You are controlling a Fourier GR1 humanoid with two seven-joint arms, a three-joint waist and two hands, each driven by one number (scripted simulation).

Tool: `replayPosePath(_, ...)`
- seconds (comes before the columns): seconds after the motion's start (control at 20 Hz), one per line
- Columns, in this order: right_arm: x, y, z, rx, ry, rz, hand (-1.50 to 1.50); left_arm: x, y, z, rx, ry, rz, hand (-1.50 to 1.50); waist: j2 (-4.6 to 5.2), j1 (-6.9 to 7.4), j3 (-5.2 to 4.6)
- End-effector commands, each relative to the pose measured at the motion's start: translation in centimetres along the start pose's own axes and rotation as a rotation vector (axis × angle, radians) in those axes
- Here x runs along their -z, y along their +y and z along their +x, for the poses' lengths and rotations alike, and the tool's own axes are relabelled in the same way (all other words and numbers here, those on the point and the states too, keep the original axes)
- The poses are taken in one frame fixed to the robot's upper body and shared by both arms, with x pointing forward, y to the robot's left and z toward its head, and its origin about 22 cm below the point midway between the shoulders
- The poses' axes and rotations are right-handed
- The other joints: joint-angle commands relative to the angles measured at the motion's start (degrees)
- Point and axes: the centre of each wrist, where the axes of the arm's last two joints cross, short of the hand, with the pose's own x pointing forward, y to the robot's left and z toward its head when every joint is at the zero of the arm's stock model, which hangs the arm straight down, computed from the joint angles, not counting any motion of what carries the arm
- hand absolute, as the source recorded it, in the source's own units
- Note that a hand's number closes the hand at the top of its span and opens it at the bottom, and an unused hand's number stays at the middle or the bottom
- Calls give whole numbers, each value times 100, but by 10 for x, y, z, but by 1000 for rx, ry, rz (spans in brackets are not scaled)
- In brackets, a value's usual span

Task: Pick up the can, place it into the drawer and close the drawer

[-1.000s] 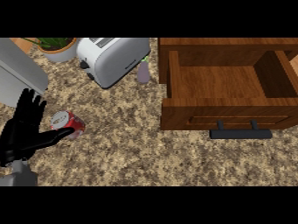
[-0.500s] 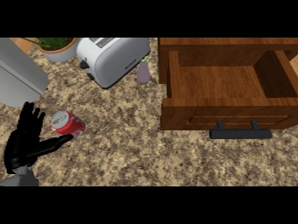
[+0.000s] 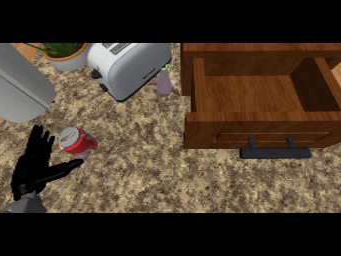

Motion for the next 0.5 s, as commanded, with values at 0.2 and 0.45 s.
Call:
replayPosePath(0.2,-8,-3,-1,0,16,-10,-150,8,4,-18,-55,13,-10,-150,-1,3,1)
replayPosePath(0.45,-8,-10,4,17,17,0,-150,9,-15,-46,-65,42,-28,-150,4,-19,-2)
